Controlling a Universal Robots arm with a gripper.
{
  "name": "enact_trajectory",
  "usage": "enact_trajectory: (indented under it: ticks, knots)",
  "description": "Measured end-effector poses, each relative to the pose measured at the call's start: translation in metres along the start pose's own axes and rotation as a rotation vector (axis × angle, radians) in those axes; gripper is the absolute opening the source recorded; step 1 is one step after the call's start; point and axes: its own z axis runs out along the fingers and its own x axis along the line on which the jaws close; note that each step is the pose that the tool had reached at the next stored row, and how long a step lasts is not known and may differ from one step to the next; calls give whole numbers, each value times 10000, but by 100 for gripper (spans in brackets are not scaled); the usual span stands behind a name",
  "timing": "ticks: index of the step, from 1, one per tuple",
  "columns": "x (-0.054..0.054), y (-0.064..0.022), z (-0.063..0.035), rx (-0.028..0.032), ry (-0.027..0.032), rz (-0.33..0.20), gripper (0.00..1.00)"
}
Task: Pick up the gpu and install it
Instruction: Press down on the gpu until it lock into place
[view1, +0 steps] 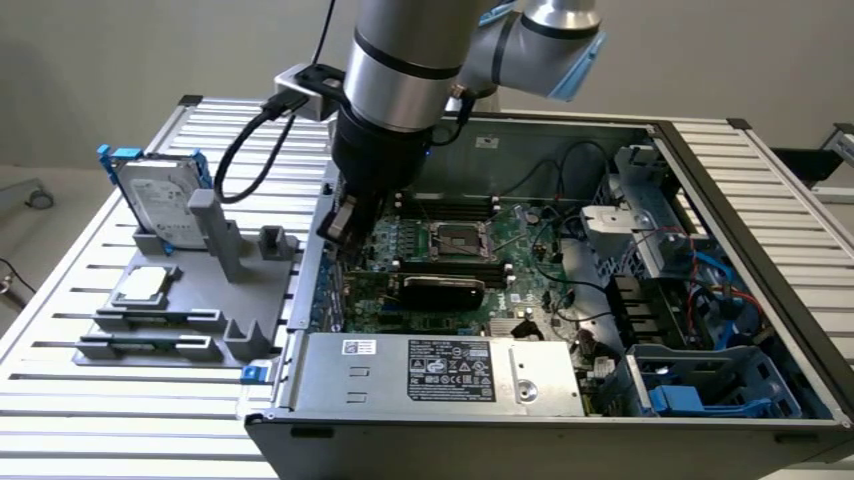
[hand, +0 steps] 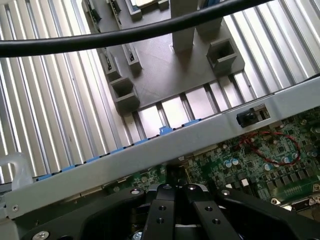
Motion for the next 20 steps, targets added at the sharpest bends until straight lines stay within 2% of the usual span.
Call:
enact_trajectory:
  ticks: [6, 8, 10, 12, 15, 17, 20]
  knots:
    - [-7, -9, 2, -58, -142, 578, 11]
    - [-10, -17, 2, -69, -147, 712, 11]
    - [-14, -32, -3, -89, -93, 789, 11]
    - [-16, -47, -9, -98, -9, 858, 11]
    - [-11, -52, -9, -28, 198, 973, 11]
    - [-8, -54, -9, 24, 312, 1066, 11]
    - [-4, -56, -6, 62, 402, 1243, 11]
